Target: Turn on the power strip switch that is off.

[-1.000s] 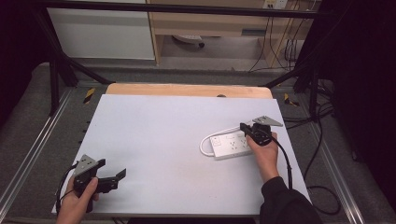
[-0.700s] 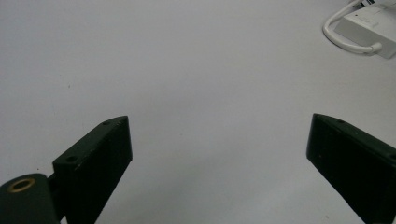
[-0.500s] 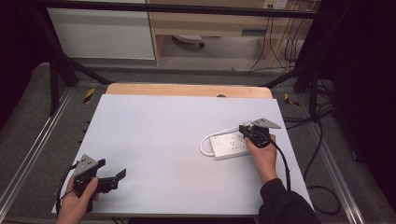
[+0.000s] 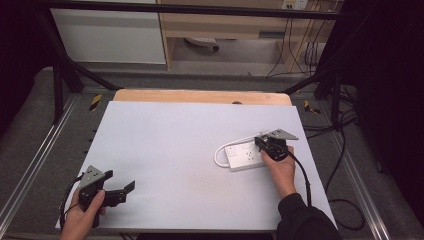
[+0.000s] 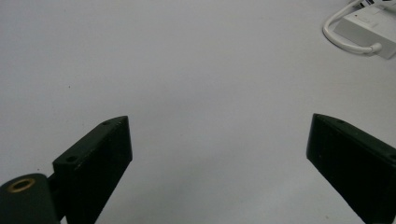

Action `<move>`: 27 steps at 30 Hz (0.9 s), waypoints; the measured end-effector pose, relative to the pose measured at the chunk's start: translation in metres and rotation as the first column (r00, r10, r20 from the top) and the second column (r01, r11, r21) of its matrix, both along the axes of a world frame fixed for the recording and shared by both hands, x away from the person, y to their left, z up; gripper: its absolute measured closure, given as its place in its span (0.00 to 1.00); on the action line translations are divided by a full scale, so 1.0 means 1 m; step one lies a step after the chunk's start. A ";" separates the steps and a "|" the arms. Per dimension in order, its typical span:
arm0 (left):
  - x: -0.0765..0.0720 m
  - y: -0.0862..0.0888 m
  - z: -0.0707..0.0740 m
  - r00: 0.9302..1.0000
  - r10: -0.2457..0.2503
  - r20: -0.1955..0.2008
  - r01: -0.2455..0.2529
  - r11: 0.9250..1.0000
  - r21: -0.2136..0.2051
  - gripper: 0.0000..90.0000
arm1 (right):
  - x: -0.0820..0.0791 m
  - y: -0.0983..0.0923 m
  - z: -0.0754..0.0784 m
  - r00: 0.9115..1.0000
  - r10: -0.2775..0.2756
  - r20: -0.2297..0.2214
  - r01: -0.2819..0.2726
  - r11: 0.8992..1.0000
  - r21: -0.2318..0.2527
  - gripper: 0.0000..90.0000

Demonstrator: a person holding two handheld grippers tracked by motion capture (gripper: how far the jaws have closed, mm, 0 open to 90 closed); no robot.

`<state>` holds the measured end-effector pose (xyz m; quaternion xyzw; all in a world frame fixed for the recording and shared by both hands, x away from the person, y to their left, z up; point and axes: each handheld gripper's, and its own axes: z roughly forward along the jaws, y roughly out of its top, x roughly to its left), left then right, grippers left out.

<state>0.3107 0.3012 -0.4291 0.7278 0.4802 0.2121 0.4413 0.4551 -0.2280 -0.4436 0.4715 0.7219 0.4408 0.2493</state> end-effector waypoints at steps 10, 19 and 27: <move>0.000 0.000 0.001 1.000 -0.001 0.003 0.001 1.000 -0.002 0.08 | -0.001 0.002 -0.002 1.000 0.004 -0.001 -0.004 1.000 -0.012 1.00; 0.000 0.000 0.000 1.000 0.000 0.005 0.000 1.000 -0.003 0.08 | -0.001 -0.001 -0.006 1.000 -0.009 -0.011 0.009 1.000 -0.005 1.00; 0.000 0.000 0.000 1.000 -0.001 0.004 0.001 1.000 -0.003 0.08 | -0.002 0.000 -0.006 1.000 0.000 -0.015 0.000 1.000 0.006 1.00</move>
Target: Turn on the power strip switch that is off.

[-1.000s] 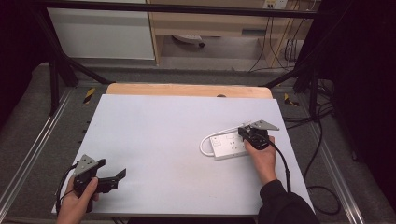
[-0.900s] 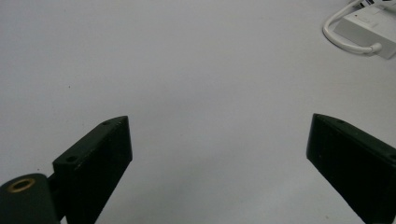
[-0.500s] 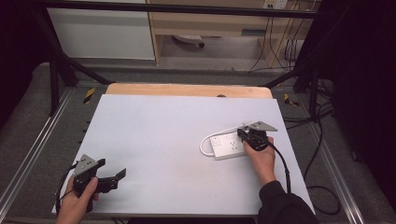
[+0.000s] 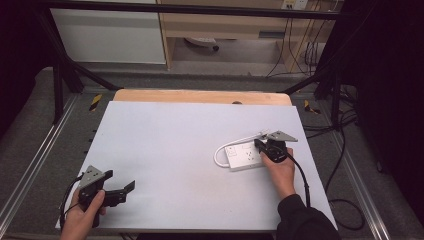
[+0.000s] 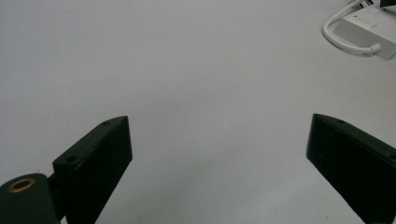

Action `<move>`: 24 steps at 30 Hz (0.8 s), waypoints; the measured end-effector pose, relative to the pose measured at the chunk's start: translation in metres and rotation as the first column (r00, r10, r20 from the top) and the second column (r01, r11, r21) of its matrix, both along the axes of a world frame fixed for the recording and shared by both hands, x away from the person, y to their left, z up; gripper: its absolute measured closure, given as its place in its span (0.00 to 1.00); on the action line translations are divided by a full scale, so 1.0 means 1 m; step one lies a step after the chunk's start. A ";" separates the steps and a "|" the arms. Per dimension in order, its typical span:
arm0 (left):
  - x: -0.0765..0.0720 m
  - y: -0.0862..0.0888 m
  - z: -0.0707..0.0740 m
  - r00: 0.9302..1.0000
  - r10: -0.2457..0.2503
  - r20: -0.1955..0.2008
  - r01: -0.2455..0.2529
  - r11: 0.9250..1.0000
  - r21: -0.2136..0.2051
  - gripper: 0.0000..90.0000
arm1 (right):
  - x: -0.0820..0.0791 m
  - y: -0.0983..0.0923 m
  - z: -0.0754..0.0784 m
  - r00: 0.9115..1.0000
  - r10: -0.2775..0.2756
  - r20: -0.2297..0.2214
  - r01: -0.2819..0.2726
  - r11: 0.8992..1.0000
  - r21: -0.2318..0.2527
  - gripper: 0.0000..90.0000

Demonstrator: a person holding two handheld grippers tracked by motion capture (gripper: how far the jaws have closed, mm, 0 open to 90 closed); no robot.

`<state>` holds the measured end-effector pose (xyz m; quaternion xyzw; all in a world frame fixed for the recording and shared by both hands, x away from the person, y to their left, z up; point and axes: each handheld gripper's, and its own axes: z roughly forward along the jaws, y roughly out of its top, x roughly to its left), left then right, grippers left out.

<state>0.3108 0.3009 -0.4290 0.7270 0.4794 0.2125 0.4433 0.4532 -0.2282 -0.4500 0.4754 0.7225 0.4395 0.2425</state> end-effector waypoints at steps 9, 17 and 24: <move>0.000 0.000 0.000 1.000 -0.001 -0.001 0.001 1.000 0.000 0.08 | 0.000 0.001 -0.001 1.000 0.000 0.009 0.000 1.000 -0.005 1.00; 0.000 0.000 0.000 1.000 -0.001 -0.001 0.001 1.000 0.001 0.08 | -0.001 0.001 -0.001 1.000 0.000 0.012 0.000 1.000 -0.010 1.00; 0.000 0.000 0.000 1.000 -0.001 -0.002 0.001 1.000 0.002 0.08 | -0.001 0.001 -0.001 1.000 0.002 0.013 -0.002 1.000 -0.012 1.00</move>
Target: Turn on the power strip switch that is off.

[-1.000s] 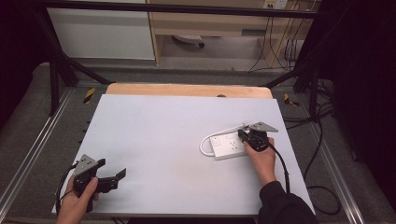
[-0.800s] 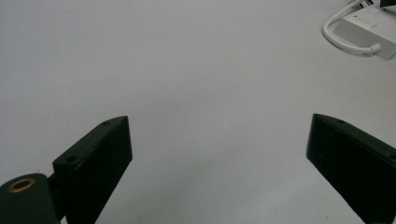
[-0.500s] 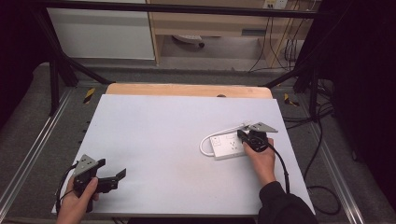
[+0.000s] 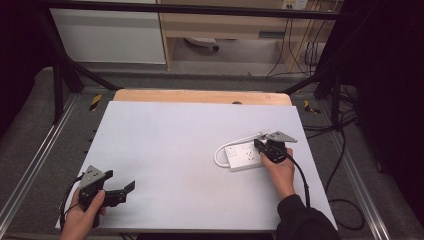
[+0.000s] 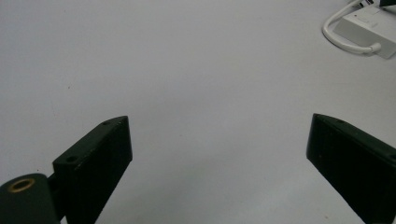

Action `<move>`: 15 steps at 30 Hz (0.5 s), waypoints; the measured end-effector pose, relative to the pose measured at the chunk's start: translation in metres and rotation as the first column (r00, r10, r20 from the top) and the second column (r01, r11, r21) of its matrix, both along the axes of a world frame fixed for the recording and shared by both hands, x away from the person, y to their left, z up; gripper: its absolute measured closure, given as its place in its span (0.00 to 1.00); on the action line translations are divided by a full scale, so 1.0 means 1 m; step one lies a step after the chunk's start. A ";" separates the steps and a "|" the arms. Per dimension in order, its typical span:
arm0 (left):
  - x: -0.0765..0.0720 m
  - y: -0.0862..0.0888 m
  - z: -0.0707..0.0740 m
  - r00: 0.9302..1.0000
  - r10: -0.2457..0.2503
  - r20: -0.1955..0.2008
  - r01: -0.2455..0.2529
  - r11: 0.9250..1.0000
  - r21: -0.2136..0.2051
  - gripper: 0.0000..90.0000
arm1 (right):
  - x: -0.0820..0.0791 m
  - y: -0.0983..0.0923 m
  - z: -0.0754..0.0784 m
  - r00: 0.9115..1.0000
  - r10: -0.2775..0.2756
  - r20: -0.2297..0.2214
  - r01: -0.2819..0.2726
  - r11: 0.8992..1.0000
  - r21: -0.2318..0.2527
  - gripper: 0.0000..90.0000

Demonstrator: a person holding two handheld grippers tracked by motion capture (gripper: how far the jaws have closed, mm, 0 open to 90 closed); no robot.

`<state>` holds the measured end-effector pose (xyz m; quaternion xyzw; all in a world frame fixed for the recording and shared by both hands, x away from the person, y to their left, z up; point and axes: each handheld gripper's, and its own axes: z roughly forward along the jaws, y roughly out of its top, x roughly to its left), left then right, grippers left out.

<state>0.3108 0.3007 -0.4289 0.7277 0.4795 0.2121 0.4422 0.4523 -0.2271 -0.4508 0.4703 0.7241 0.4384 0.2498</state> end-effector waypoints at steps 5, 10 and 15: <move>0.000 0.000 0.000 1.000 0.000 0.001 0.000 1.000 -0.001 0.08 | 0.000 0.000 0.000 1.000 -0.001 0.003 0.001 1.000 0.000 1.00; 0.000 0.000 0.000 1.000 0.000 -0.001 0.000 1.000 0.000 0.08 | 0.000 0.000 0.000 1.000 0.000 0.005 0.000 1.000 -0.004 1.00; 0.000 0.000 0.000 1.000 0.001 -0.001 -0.001 1.000 0.000 0.08 | 0.000 0.000 0.000 1.000 0.001 0.006 -0.001 1.000 -0.008 1.00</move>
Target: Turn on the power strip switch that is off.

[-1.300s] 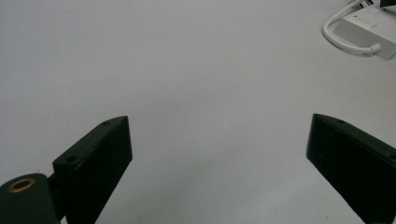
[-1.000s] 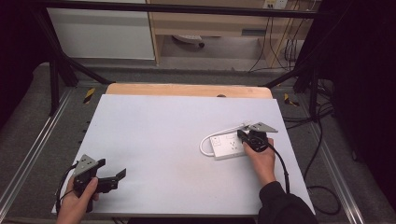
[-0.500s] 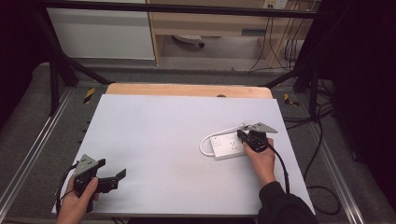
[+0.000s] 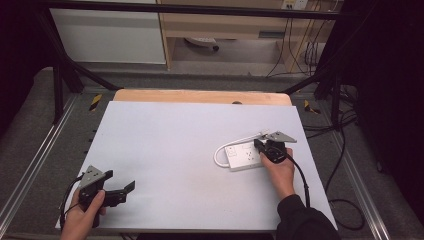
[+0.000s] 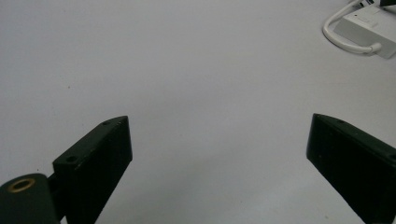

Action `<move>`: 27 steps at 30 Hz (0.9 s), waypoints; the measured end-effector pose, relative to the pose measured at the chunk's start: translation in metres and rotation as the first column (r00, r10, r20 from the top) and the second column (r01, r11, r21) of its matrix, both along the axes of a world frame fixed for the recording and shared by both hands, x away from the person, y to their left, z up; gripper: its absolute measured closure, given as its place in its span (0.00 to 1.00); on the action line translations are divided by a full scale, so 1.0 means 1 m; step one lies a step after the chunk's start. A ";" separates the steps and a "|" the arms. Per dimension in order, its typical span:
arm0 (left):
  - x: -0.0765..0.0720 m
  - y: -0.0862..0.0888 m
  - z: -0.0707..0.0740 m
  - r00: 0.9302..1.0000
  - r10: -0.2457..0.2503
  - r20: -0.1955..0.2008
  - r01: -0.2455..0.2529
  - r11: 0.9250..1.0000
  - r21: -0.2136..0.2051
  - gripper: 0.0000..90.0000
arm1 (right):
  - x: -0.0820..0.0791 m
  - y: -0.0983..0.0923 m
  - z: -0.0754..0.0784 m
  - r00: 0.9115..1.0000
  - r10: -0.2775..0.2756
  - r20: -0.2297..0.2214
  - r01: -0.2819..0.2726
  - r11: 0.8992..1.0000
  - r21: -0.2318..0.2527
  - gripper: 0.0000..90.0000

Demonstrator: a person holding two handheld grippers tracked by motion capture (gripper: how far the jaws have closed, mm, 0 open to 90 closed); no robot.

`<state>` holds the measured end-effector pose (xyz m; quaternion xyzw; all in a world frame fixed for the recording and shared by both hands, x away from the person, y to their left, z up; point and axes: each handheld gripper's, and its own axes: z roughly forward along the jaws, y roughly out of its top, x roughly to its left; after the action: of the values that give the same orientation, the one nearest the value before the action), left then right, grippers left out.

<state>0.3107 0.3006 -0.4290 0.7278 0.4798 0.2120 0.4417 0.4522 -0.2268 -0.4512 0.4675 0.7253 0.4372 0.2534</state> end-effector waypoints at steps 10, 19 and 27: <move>0.000 0.000 0.000 1.000 0.001 0.000 -0.001 1.000 0.002 0.08 | 0.000 0.000 0.000 1.000 0.002 0.000 -0.002 1.000 0.000 1.00; 0.000 0.000 0.000 1.000 0.002 -0.001 -0.002 1.000 0.000 0.08 | 0.000 0.001 -0.002 1.000 0.006 -0.004 -0.006 1.000 -0.006 1.00; 0.000 0.000 0.000 1.000 0.002 -0.001 -0.002 1.000 0.000 0.08 | 0.001 0.001 -0.002 1.000 0.006 -0.007 -0.006 1.000 0.001 1.00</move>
<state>0.3108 0.3009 -0.4290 0.7273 0.4809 0.2120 0.4414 0.4530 -0.2258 -0.4531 0.4671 0.7274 0.4367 0.2491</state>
